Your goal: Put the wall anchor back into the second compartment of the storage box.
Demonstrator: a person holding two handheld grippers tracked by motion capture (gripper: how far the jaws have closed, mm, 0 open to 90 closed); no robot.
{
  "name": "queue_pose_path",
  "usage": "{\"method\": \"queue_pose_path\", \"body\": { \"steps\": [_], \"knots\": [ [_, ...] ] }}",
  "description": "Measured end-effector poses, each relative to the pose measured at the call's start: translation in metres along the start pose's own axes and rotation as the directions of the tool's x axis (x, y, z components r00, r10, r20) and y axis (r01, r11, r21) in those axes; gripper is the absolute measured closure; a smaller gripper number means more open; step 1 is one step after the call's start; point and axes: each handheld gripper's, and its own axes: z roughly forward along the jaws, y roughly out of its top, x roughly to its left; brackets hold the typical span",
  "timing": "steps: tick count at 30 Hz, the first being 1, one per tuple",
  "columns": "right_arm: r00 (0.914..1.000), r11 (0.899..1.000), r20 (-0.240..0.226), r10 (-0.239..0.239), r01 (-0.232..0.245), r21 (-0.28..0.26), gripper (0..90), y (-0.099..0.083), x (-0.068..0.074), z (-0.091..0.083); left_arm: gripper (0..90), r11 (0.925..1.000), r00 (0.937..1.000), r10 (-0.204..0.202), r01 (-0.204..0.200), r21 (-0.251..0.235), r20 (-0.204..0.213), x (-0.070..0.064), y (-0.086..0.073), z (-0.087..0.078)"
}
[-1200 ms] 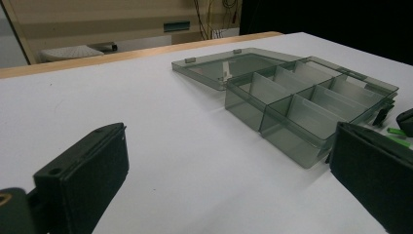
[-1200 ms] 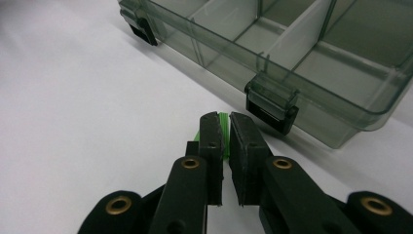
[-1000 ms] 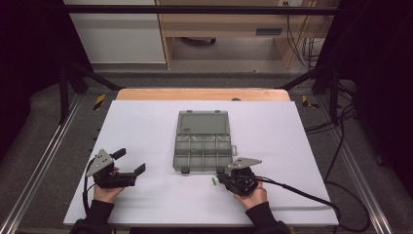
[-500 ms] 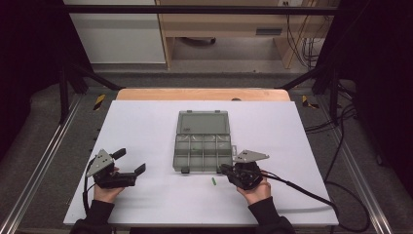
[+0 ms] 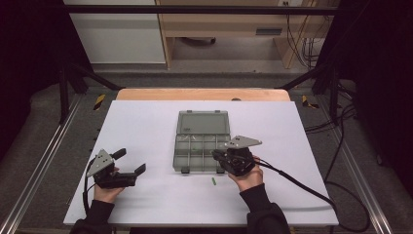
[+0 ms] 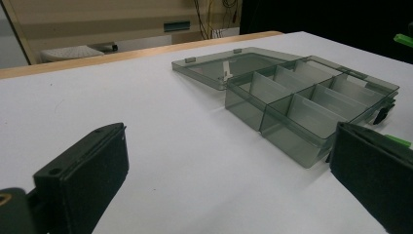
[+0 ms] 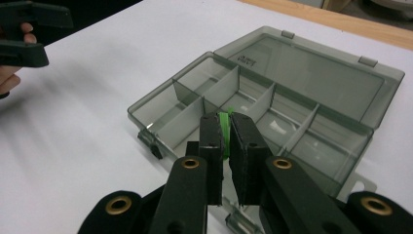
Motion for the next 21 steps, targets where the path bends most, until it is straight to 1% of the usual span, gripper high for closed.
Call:
{"method": "queue_pose_path", "body": {
  "steps": [11,17,21],
  "knots": [
    [0.9999,1.0,0.01,-0.011,0.011,-0.013,84.3,0.024,0.004,0.015,0.4,1.0,1.0,0.0,0.0,0.001,0.0,0.0,0.0,0.0],
    [0.9999,1.0,0.011,-0.012,0.013,-0.012,84.3,0.035,0.004,0.028,0.4,1.0,1.0,0.0,0.0,0.001,0.0,0.0,0.0,0.0],
    [0.9999,1.0,0.011,-0.008,0.008,-0.01,84.3,0.04,0.004,0.038,0.4,1.0,1.0,-0.001,0.001,-0.001,0.0,0.001,0.0,0.0]
  ]
}}
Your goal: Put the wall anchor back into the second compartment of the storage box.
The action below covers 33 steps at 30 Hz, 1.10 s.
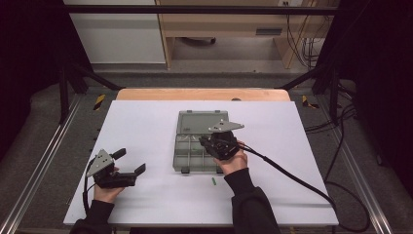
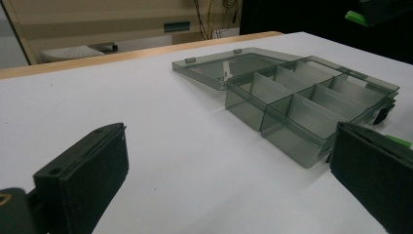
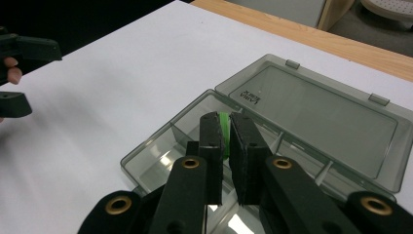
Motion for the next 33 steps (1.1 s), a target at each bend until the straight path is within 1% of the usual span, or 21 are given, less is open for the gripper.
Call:
{"method": "queue_pose_path", "body": {
  "steps": [5,8,20,23,25,33],
  "knots": [
    [1.0,1.0,0.003,0.006,-0.006,0.019,84.3,0.002,-0.001,0.015,0.4,1.0,1.0,-0.001,0.001,0.0,0.0,0.0,0.0,0.0],
    [0.9998,0.999,0.005,0.02,-0.02,0.029,84.3,0.002,-0.004,0.023,0.4,1.0,1.0,-0.002,0.002,0.001,0.001,0.0,0.0,0.0],
    [0.9995,0.997,0.018,0.025,-0.027,0.074,84.2,0.001,-0.009,0.049,0.4,1.0,1.0,-0.003,0.003,0.002,0.002,0.0,0.0,0.0],
    [0.9994,0.995,0.015,0.032,-0.034,0.091,84.2,0.0,-0.009,0.056,0.4,1.0,1.0,-0.003,0.003,0.001,0.001,0.0,0.0,0.0],
    [0.999,0.994,0.02,0.039,-0.041,0.103,84.2,-0.002,-0.01,0.061,0.4,1.0,1.0,-0.003,0.003,0.001,0.002,0.0,0.0,0.0],
    [0.9983,0.986,0.043,0.039,-0.045,0.158,84.2,-0.011,-0.014,0.075,0.4,1.0,1.0,-0.005,0.005,0.001,0.002,0.0,0.0,0.0]
  ]
}}
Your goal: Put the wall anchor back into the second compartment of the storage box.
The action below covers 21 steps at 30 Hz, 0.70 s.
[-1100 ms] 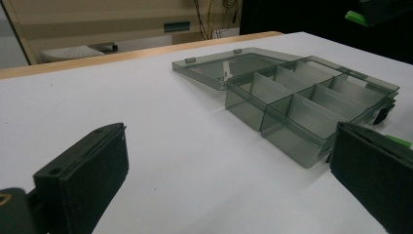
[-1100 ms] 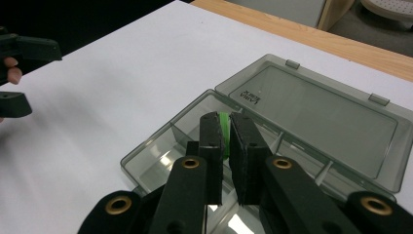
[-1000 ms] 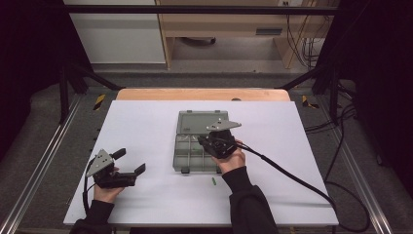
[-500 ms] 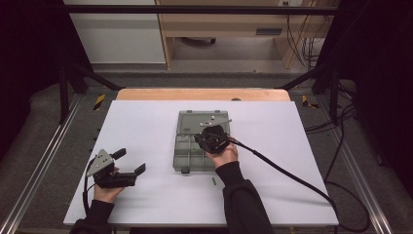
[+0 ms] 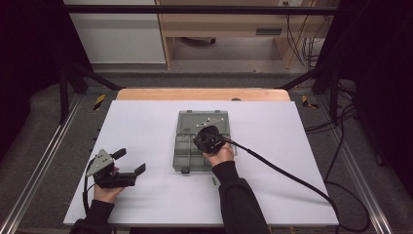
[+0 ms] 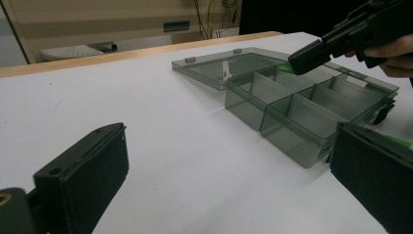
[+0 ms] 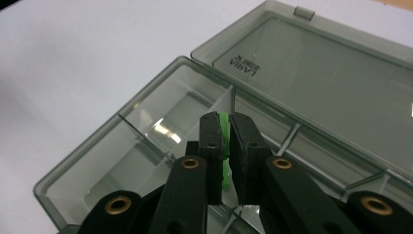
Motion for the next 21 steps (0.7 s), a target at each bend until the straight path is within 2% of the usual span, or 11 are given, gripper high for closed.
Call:
{"method": "queue_pose_path", "body": {
  "steps": [5,12,16,21],
  "knots": [
    [0.9999,0.999,0.015,-0.002,0.001,0.032,84.1,-0.004,-0.002,0.008,0.4,1.0,1.0,0.0,0.0,0.0,0.0,0.0,0.0,0.0],
    [0.9999,0.998,0.008,0.008,-0.008,0.057,83.1,-0.006,-0.004,0.014,0.4,1.0,1.0,0.0,0.0,-0.001,0.0,0.0,0.0,0.0],
    [1.0,0.998,0.004,0.001,-0.001,0.06,77.0,-0.006,-0.003,0.013,0.5,1.0,1.0,0.0,0.0,-0.001,0.0,0.0,0.0,0.0],
    [0.9997,1.0,0.017,-0.019,0.019,0.009,62.8,-0.003,0.0,0.002,0.5,1.0,1.0,-0.001,0.001,-0.002,-0.001,0.0,0.0,0.0]
  ]
}}
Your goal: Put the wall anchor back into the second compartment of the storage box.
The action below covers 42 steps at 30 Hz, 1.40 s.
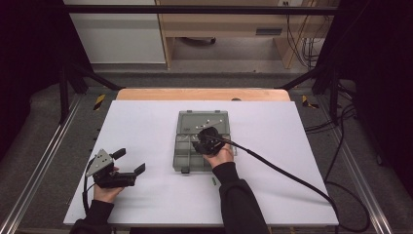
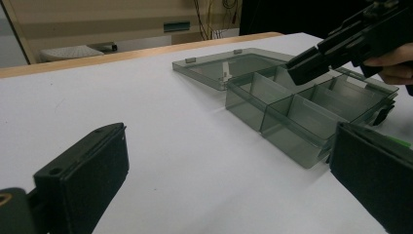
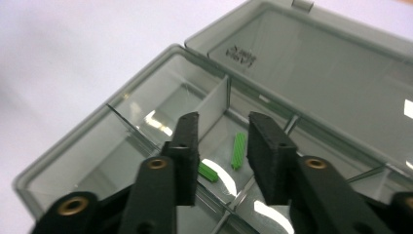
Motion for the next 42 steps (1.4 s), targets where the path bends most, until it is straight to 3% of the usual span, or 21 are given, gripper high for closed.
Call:
{"method": "queue_pose_path", "body": {
  "steps": [7,12,15,26,33,42],
  "knots": [
    [0.9998,0.992,-0.002,-0.021,0.021,-0.123,29.7,0.005,0.006,-0.028,0.4,1.0,1.0,0.002,-0.002,0.002,-0.001,0.0,0.0,0.0],
    [0.9992,0.983,-0.039,-0.009,0.001,-0.186,14.3,0.004,0.006,-0.047,0.5,1.0,1.0,0.003,-0.003,0.002,-0.001,0.0,0.0,0.0],
    [0.9995,0.977,-0.028,-0.017,0.011,-0.213,5.7,0.0,0.006,-0.059,0.4,1.0,1.0,0.006,-0.006,0.003,-0.001,-0.001,0.0,0.001],
    [0.9998,0.96,-0.014,-0.015,0.011,-0.279,1.4,-0.024,-0.002,-0.099,0.4,1.0,1.0,0.007,-0.007,0.004,-0.001,-0.001,0.0,0.001],
    [1.0,0.956,0.002,0.007,-0.006,-0.293,0.5,-0.046,-0.012,-0.119,0.4,1.0,1.0,0.009,-0.009,0.001,-0.004,-0.001,0.0,0.0],
    [0.9993,0.956,0.013,0.034,-0.028,-0.292,0.4,-0.071,-0.019,-0.131,0.4,0.9999,0.9999,0.01,-0.01,0.005,-0.002,-0.002,0.0,0.001]
  ]
}}
